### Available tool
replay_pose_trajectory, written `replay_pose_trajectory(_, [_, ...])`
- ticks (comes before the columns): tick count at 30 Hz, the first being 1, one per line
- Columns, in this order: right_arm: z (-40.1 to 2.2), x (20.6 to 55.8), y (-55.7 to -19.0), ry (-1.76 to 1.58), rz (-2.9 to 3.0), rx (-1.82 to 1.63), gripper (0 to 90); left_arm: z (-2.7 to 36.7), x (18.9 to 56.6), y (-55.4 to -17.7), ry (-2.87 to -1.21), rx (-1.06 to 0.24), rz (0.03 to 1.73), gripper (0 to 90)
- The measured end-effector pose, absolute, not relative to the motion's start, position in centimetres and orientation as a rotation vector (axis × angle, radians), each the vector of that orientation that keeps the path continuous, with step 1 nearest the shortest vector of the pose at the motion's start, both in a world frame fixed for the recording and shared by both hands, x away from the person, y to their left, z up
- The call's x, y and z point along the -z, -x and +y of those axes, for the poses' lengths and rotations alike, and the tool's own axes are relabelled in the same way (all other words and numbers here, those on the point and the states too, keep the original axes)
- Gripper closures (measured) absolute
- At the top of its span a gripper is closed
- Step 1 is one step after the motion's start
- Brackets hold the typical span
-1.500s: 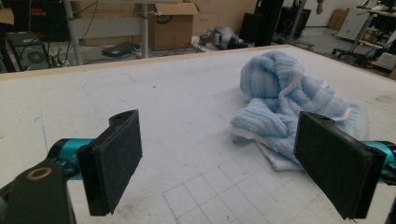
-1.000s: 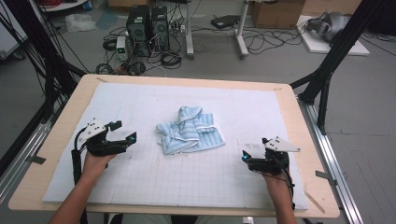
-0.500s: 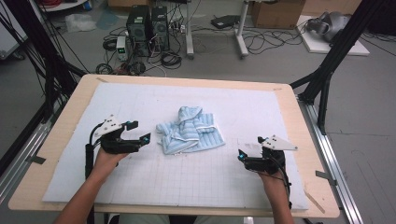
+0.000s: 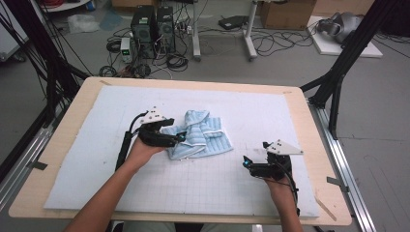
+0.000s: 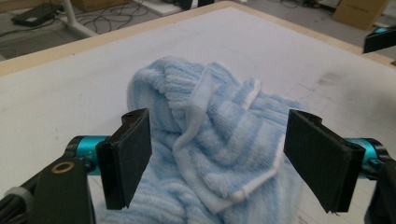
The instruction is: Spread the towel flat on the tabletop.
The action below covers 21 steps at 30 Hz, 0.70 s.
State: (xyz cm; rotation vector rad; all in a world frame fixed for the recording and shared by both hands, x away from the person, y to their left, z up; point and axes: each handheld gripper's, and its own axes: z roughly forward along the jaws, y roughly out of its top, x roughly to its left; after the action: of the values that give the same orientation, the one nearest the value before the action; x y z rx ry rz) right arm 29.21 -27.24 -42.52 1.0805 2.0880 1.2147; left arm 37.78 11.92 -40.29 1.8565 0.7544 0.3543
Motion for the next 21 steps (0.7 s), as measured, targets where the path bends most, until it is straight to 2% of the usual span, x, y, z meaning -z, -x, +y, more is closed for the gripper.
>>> replay_pose_trajectory(6, [-26.9,42.7,-29.3,-1.075,2.11,-1.202,8.8,9.6,41.8,-39.5,-1.987,-0.386,0.83,23.9])
replay_pose_trajectory(8, [-26.6,42.8,-29.5,-1.076,2.119,-1.203,8.8,8.7,42.7,-40.0,-2.047,-0.406,0.842,29.0])
replay_pose_trajectory(10, [-26.4,42.9,-29.6,-1.077,2.126,-1.196,8.8,8.6,42.9,-40.2,-2.063,-0.403,0.84,41.0])
replay_pose_trajectory(11, [-26.4,42.9,-29.6,-1.077,2.126,-1.196,8.8,8.4,43.1,-40.3,-2.065,-0.39,0.825,41.0])
replay_pose_trajectory(12, [-26.3,42.9,-29.6,-1.073,2.134,-1.192,8.8,8.4,43.3,-40.2,-2.073,-0.376,0.798,50.6])
replay_pose_trajectory(13, [-26.1,43.0,-29.7,-1.067,2.149,-1.18,8.8,8.3,43.3,-40.2,-2.08,-0.375,0.771,69.9])
replay_pose_trajectory(14, [-26.0,43.1,-29.7,-1.065,2.155,-1.178,8.8,8.3,43.3,-40.2,-2.082,-0.371,0.744,75.2])
replay_pose_trajectory(16, [-25.7,43.2,-29.9,-1.065,2.165,-1.177,8.8,8.6,42.9,-40.1,-2.046,-0.354,0.729,78.4])
replay_pose_trajectory(21, [-24.5,43.2,-30.8,-1.073,2.188,-1.183,8.9,11.4,41.6,-40.6,-1.883,-0.329,0.788,79.1])
